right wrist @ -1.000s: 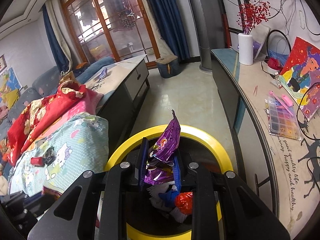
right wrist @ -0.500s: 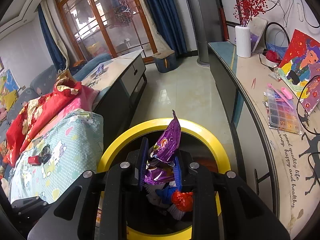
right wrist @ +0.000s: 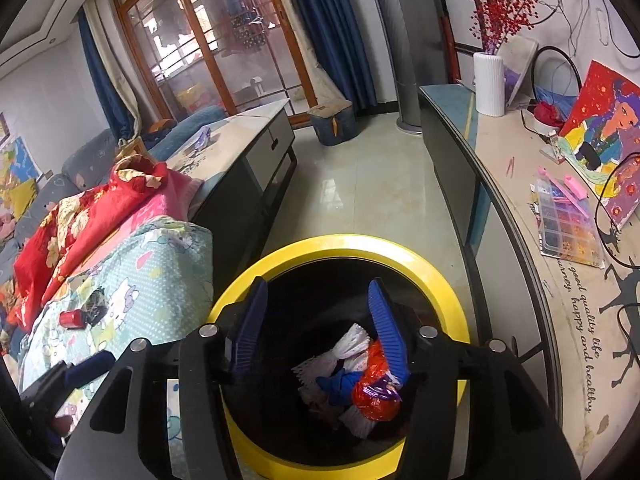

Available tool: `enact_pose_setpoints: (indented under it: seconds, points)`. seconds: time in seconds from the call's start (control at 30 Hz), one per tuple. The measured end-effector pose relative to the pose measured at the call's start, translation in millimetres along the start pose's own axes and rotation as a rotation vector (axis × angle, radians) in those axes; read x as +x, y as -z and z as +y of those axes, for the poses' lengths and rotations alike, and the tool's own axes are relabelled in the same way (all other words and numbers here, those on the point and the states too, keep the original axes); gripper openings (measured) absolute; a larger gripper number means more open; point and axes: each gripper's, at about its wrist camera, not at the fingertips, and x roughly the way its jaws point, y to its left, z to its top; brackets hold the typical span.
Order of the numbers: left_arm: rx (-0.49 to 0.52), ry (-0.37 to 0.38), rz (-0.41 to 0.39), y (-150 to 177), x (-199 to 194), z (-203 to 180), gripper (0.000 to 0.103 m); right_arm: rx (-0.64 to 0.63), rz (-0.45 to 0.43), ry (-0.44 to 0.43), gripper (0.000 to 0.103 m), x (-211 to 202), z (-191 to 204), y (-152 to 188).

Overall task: Collect trash
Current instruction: 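Open the right tool over the bin while the left tool opens, dropping both wrappers, then move both open tools back over the red tube and black packet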

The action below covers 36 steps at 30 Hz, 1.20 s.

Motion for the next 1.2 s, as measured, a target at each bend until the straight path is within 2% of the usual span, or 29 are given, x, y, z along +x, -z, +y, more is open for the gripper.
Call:
enact_pose_setpoints:
  seconds: [0.2,0.3,0.5,0.67,0.87,1.2]
  points:
    - [-0.05,-0.062,-0.052,0,-22,20,0.088,-0.033,-0.038,-0.043,0.056,-11,18,-2]
    - [-0.061,-0.084,-0.072,0,-30,28,0.088,-0.053,-0.052,-0.066,0.061,-17,31,-2]
    - [-0.081,-0.158,-0.13,1,-51,47,0.088,-0.099,-0.058,-0.115,0.061,-22,58,1]
    - [-0.123,-0.233,-0.175,4,-73,73,0.088,-0.168,-0.039,-0.167,0.061,-19,91,8]
    - [-0.223,-0.322,-0.226,10,-104,115,0.088,-0.264,0.001,-0.235,0.061,-12,136,20]
    - [-0.351,-0.413,-0.272,27,-142,164,0.088,-0.413,0.077,-0.31,0.061,10,203,35]
